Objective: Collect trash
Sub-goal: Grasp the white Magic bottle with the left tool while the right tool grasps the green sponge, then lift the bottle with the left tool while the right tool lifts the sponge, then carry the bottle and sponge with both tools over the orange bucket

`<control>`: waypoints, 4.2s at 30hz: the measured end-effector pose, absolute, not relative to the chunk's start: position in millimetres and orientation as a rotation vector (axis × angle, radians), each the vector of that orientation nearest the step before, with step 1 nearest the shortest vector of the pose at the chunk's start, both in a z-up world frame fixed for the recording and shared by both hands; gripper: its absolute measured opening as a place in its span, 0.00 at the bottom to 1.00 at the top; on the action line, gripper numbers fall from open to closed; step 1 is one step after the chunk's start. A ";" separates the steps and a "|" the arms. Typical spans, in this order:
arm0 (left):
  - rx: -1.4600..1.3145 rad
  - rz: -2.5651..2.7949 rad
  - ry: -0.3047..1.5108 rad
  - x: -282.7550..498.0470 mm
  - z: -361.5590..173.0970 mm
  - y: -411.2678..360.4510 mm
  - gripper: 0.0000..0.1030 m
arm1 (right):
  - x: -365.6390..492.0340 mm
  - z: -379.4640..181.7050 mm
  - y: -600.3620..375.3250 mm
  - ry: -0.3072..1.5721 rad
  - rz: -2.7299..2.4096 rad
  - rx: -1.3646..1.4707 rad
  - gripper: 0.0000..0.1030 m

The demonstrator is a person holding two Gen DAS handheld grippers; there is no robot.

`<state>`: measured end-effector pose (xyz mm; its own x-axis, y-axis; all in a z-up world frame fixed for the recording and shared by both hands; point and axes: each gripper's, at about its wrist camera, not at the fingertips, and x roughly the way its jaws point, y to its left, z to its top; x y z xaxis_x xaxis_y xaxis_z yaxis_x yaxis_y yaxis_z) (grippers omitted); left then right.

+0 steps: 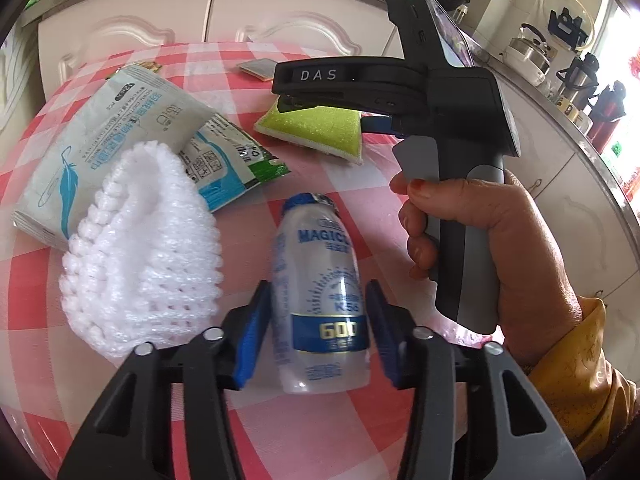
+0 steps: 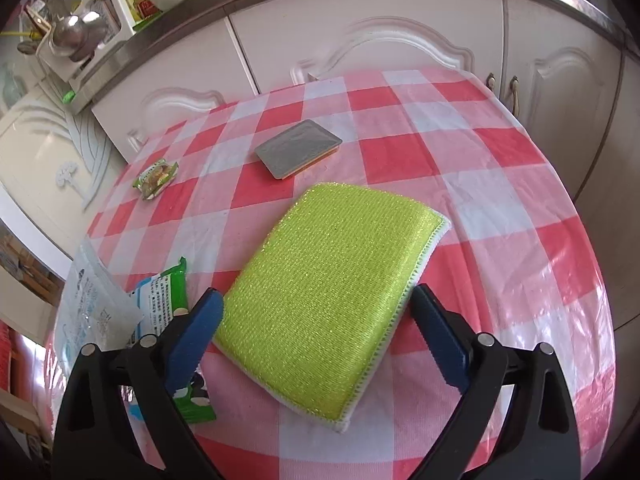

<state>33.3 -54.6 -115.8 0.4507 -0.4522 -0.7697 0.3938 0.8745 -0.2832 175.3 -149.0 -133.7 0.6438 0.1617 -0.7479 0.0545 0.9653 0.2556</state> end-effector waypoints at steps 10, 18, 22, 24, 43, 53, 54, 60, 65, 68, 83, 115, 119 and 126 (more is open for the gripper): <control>-0.072 -0.525 0.960 36.3 -114.3 -50.5 0.44 | 196.4 -138.6 -130.5 0.887 0.009 0.121 0.96; -0.080 -0.548 0.945 35.1 -111.9 -48.9 0.44 | 204.1 -140.6 -125.3 0.913 0.012 0.041 0.96; -0.102 -0.555 0.938 35.6 -109.3 -46.9 0.44 | 202.2 -140.0 -129.5 0.915 0.049 0.017 0.93; -0.112 -0.557 0.933 35.4 -107.8 -45.5 0.44 | 199.5 -138.5 -133.7 0.909 0.057 0.014 0.84; -0.160 -0.614 0.866 27.1 -92.2 -41.1 0.44 | 171.2 -133.8 -175.1 0.828 0.136 0.208 0.69; -0.173 -0.652 0.820 19.2 -75.0 -40.1 0.44 | 146.2 -115.9 -192.4 0.722 0.167 0.331 0.69; -0.173 -0.653 0.812 18.0 -72.9 -39.2 0.44 | 142.8 -113.7 -193.2 0.709 0.165 0.338 0.69; -0.178 -0.656 0.782 14.4 -64.4 -31.0 0.44 | 124.6 -102.6 -193.3 0.649 0.169 0.376 0.69; -0.185 -0.645 0.749 9.3 -54.8 -20.2 0.44 | 111.5 -96.5 -185.0 0.621 0.188 0.381 0.69; -0.192 -0.635 0.730 5.9 -50.1 -12.1 0.44 | 103.4 -91.1 -176.0 0.598 0.190 0.366 0.69; -0.250 -0.545 0.685 1.6 -41.9 44.6 0.44 | 73.5 -62.5 -117.6 0.545 0.266 0.253 0.69; -0.396 -0.330 0.615 -7.7 -54.8 166.0 0.44 | 46.4 -34.4 -7.1 0.551 0.425 0.029 0.69; -0.412 -0.261 0.594 -14.1 -55.6 193.8 0.44 | 45.4 -28.4 13.7 0.540 0.468 -0.019 0.69; -0.447 -0.115 0.564 -30.1 -58.8 249.2 0.44 | 42.0 -24.9 54.9 0.543 0.560 -0.090 0.70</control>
<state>-30.1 249.2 -58.8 0.8418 -0.2255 -0.4905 -0.0155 0.8981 -0.4395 42.0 54.9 -24.9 0.7109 0.4812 -0.5128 -0.5277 0.8471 0.0633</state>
